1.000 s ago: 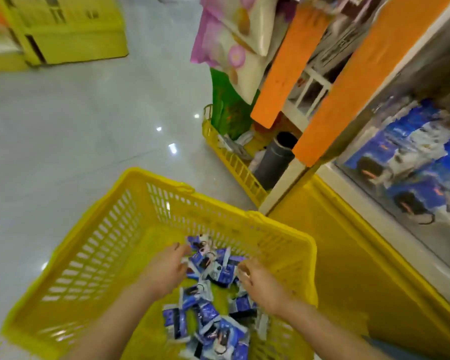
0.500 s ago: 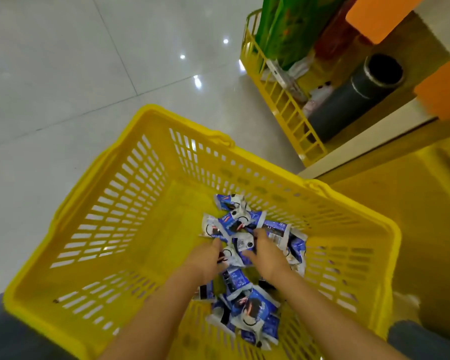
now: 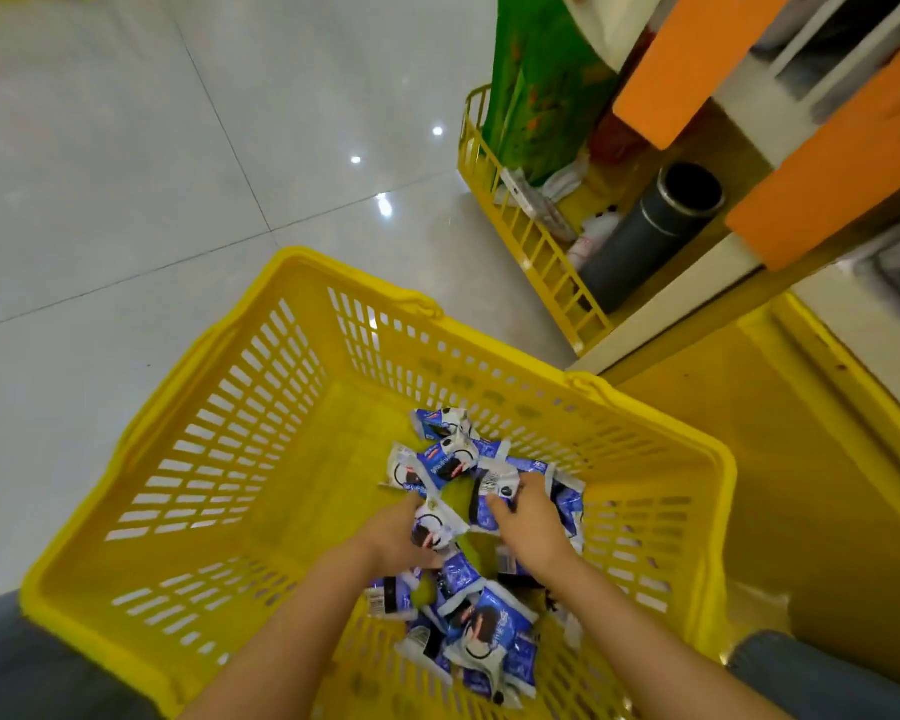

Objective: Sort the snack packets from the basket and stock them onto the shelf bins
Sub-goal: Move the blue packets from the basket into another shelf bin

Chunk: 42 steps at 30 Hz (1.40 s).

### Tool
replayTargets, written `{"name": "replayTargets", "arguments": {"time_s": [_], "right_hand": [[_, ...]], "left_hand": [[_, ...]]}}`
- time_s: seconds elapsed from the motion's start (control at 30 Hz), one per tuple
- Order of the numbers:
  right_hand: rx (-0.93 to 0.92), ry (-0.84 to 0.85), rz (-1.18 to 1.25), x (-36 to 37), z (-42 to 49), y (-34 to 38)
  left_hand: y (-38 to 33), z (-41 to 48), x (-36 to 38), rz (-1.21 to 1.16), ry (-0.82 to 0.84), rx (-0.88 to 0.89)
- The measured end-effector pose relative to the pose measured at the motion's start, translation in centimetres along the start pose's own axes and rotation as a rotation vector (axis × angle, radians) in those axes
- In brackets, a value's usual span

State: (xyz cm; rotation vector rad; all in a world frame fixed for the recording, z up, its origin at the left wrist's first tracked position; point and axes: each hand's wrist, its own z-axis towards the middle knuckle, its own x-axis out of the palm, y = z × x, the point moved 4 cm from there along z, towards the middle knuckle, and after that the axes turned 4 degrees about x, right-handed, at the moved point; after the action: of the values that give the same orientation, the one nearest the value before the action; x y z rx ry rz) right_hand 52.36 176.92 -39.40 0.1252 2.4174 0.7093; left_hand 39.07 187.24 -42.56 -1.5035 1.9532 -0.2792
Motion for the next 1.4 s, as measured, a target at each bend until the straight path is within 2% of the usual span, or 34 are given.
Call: {"name": "replayTargets", "arguments": {"time_s": [0.13, 0.27, 0.37, 0.43, 0.53, 0.67, 0.77, 0.9, 1.03, 1.2, 1.3, 1.4], "right_hand": [[-0.07, -0.085, 0.117, -1.8, -2.3, 1.5], [-0.173, -0.254, 0.276, -4.6, -5.1, 3.4], [-0.306, -0.406, 0.267, -7.4, -7.8, 4.9], [-0.404, -0.466, 0.164, -8.8, -9.5, 5.8], [-0.511, -0.494, -0.163, -9.8, -12.0, 6.8], [-0.609, -0.456, -0.167, -10.7, -15.1, 7.5], [-0.722, -0.429, -0.179, -11.4, -17.3, 7.4], [-0.776, -0.432, -0.058, -13.6, -20.1, 7.2], [-0.61, -0.489, 0.132, -17.3, -21.9, 7.3], [-0.47, -0.145, 0.307, -19.0, -22.9, 7.9], [-0.424, -0.059, 0.21, -19.7, -23.8, 8.1], [-0.38, -0.152, 0.08, -21.6, -24.1, 7.6]], "left_hand": [[-1.7, -1.8, -0.9, -0.089, -0.064, 0.02], [-3.8, -4.1, -1.2, -0.327, -0.141, 0.047], [-5.9, -5.8, -1.7, -0.488, -0.261, 0.119], [-7.7, -7.0, -2.0, -0.65, -0.327, 0.123], [-10.9, -8.8, -2.0, -0.903, -0.267, 0.2], [-14.8, -11.8, -2.0, -1.265, -0.075, 0.402], [-16.8, -13.9, -2.6, -1.208, -0.026, 0.507], [-18.4, -15.9, -4.3, -1.054, -0.168, 0.509], [-21.1, -18.8, -5.9, -0.814, -0.172, 0.61], [-24.5, -21.4, -7.4, -0.499, -0.187, 0.679], [-25.0, -21.6, -7.3, -0.43, -0.195, 0.662], [-24.7, -21.4, -6.9, -0.481, -0.184, 0.624]]}}
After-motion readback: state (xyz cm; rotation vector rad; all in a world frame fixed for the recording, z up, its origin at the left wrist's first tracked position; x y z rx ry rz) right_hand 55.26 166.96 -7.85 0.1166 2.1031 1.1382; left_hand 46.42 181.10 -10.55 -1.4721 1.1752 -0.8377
